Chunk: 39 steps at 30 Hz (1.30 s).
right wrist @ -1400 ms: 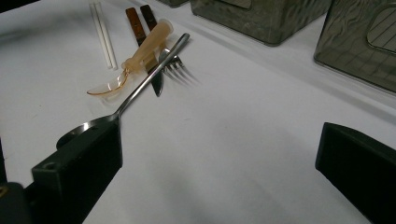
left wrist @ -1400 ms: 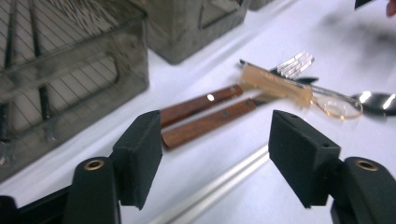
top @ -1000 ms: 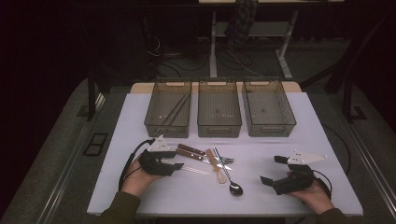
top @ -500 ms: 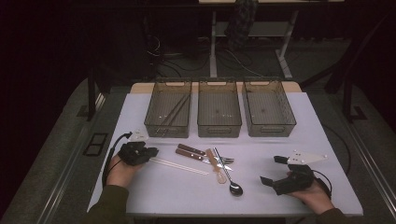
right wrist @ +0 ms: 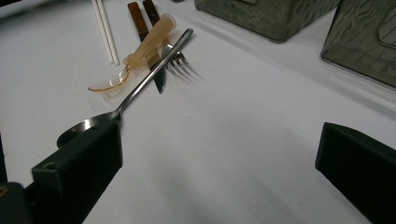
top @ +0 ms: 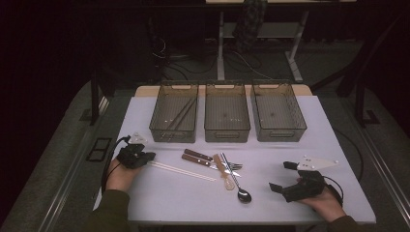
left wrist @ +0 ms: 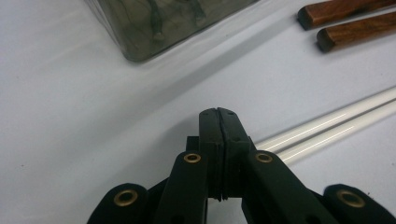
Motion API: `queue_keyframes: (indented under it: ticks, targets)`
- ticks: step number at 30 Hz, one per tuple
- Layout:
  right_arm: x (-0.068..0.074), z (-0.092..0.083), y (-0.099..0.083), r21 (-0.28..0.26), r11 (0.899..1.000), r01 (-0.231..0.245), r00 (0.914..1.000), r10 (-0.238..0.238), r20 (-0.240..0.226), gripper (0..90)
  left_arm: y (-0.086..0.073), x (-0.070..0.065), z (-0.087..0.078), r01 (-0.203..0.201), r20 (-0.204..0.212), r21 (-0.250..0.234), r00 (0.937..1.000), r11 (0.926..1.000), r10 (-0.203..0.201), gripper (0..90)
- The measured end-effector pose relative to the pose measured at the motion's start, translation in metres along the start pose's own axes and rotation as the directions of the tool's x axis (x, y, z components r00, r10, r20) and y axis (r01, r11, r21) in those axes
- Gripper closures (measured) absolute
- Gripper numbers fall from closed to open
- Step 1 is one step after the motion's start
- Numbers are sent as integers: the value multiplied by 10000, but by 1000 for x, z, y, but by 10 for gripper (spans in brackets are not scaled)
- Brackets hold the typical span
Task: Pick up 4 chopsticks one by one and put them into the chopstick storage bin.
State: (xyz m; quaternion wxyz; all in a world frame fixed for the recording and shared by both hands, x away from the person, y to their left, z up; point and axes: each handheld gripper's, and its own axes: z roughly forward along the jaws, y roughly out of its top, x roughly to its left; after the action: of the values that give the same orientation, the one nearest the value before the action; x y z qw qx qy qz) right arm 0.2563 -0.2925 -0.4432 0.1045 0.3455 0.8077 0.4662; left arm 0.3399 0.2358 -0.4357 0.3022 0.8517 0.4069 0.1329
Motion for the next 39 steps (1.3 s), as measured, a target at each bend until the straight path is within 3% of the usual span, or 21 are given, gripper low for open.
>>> queue_keyframes:
  ticks: [39]
  targets:
    - [0,-1,0,-14,10000,-10,10000,10,11,5,-7,2,-6,430,389,182,9983,9989,-437,888]
